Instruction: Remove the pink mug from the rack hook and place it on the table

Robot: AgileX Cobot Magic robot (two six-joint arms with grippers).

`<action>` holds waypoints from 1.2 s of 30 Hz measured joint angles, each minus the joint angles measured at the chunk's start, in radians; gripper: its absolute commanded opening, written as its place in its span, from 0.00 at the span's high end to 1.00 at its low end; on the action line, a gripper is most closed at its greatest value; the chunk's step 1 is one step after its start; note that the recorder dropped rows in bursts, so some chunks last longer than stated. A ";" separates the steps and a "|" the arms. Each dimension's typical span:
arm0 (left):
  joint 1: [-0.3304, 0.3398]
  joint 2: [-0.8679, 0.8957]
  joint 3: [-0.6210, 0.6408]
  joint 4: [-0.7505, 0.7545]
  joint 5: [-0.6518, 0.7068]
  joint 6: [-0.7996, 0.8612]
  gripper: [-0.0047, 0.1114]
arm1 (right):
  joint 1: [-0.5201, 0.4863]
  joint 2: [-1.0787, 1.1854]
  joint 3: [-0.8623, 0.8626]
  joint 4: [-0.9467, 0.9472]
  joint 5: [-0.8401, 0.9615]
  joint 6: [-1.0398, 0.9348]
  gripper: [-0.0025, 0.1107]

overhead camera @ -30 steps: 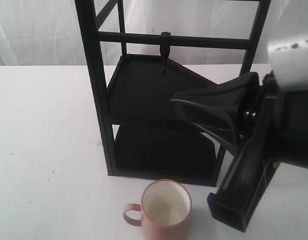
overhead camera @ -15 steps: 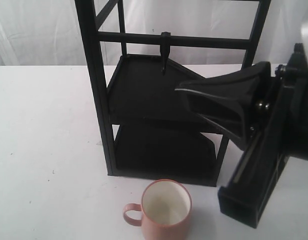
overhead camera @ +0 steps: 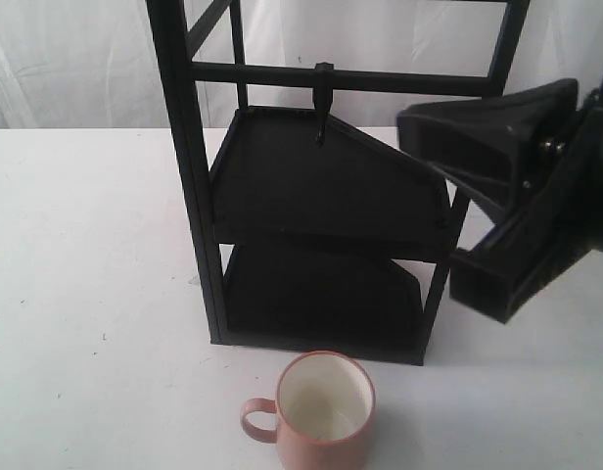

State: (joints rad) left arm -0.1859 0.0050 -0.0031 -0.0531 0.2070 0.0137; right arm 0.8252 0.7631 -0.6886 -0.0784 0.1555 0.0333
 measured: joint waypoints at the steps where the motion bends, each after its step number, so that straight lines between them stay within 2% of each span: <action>1: 0.000 0.000 0.000 0.000 0.000 0.000 0.96 | -0.035 -0.009 0.016 0.002 0.000 0.010 0.98; 9: 0.000 0.000 0.000 0.000 0.000 0.000 0.96 | -0.289 -0.158 0.177 0.002 -0.017 0.029 0.98; 19: 0.000 0.000 0.000 0.000 0.000 0.000 0.96 | -0.502 -0.389 0.414 0.002 -0.025 0.031 0.98; 28: 0.000 0.000 0.000 0.000 0.000 0.000 0.96 | -0.600 -0.634 0.620 0.048 -0.021 0.076 0.98; 36: 0.000 0.000 0.000 0.000 0.000 0.000 0.96 | -0.611 -0.742 0.682 0.099 0.055 0.079 0.98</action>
State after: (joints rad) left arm -0.1859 0.0050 -0.0031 -0.0531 0.2070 0.0137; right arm 0.2137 0.0209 -0.0067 0.0208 0.2107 0.1128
